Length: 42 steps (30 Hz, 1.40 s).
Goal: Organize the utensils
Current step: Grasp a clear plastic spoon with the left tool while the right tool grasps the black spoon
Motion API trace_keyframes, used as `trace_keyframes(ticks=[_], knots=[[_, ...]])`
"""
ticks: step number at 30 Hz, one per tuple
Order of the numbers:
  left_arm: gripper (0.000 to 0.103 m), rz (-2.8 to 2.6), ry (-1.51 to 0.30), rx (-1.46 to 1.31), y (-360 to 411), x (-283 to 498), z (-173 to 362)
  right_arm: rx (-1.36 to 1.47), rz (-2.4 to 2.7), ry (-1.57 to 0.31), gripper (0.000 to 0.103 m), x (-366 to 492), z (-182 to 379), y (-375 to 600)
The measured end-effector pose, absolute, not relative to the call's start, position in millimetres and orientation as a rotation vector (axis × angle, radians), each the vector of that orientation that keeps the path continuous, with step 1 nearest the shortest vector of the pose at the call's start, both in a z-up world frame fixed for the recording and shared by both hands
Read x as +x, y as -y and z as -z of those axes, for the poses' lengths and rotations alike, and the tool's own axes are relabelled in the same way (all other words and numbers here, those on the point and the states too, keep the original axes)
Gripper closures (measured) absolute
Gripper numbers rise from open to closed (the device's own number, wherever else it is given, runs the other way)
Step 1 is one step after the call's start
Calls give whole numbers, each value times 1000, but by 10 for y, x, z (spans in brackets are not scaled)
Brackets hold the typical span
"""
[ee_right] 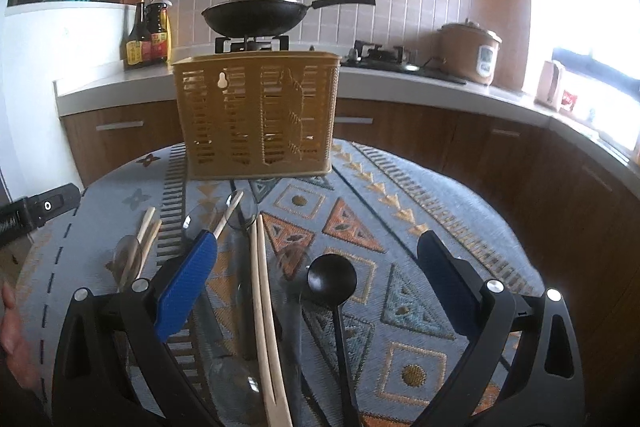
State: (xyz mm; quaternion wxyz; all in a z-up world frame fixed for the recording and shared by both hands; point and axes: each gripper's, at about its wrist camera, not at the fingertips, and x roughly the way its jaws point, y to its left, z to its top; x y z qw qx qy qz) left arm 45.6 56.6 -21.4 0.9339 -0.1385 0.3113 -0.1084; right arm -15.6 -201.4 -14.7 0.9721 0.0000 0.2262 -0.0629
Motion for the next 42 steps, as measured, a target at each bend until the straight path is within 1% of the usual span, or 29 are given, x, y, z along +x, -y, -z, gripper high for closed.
trace_keyframes(ticks=[1,2,4,5,6,7,8,9,10,11,15,23,25,26,27,28,30,32,36,42], knots=[[26,246,-668,-293,-607,509,222,-5,131,-474,7,-155,141,2029],[32,274,-700,-298,-633,547,218,10,134,-480,7,-146,143,2061],[35,325,-762,-286,-646,620,224,44,131,-509,8,-104,149,2126],[39,349,-791,-272,-630,660,216,53,125,-541,8,-79,145,2152],[40,381,-824,-255,-595,710,211,79,102,-567,14,-53,151,2196],[44,404,-857,-242,-559,762,219,95,87,-593,21,-26,149,2220],[48,421,-887,-237,-543,791,236,101,81,-621,24,2,150,2240],[49,450,-936,-238,-501,849,264,100,77,-655,31,34,146,2264],[53,469,-981,-247,-481,881,307,95,69,-670,37,51,142,2274],[56,489,-1019,-261,-463,908,337,88,50,-692,39,70,130,2283],[56,553,-1133,-302,-283,959,474,69,4,-797,43,187,100,2357],[56,493,-1221,-194,85,994,593,169,-128,-1056,43,679,60,2702],[57,474,-1226,-174,131,999,606,175,-169,-1109,49,777,92,2692],[59,466,-1223,-169,138,1007,599,165,-173,-1141,51,827,103,2688],[61,455,-1227,-160,144,1011,596,162,-177,-1162,55,864,132,2673],[64,449,-1229,-155,152,1017,598,155,-175,-1191,60,913,176,2662],[69,440,-1235,-157,129,1019,595,150,-163,-1228,64,961,232,2668],[70,441,-1242,-162,117,1031,598,157,-161,-1261,64,956,288,2686],[70,448,-1245,-160,101,1046,612,126,-170,-1317,64,910,381,2670],[70,455,-1271,-194,64,1137,631,12,-138,-1324,64,917,460,2453]])
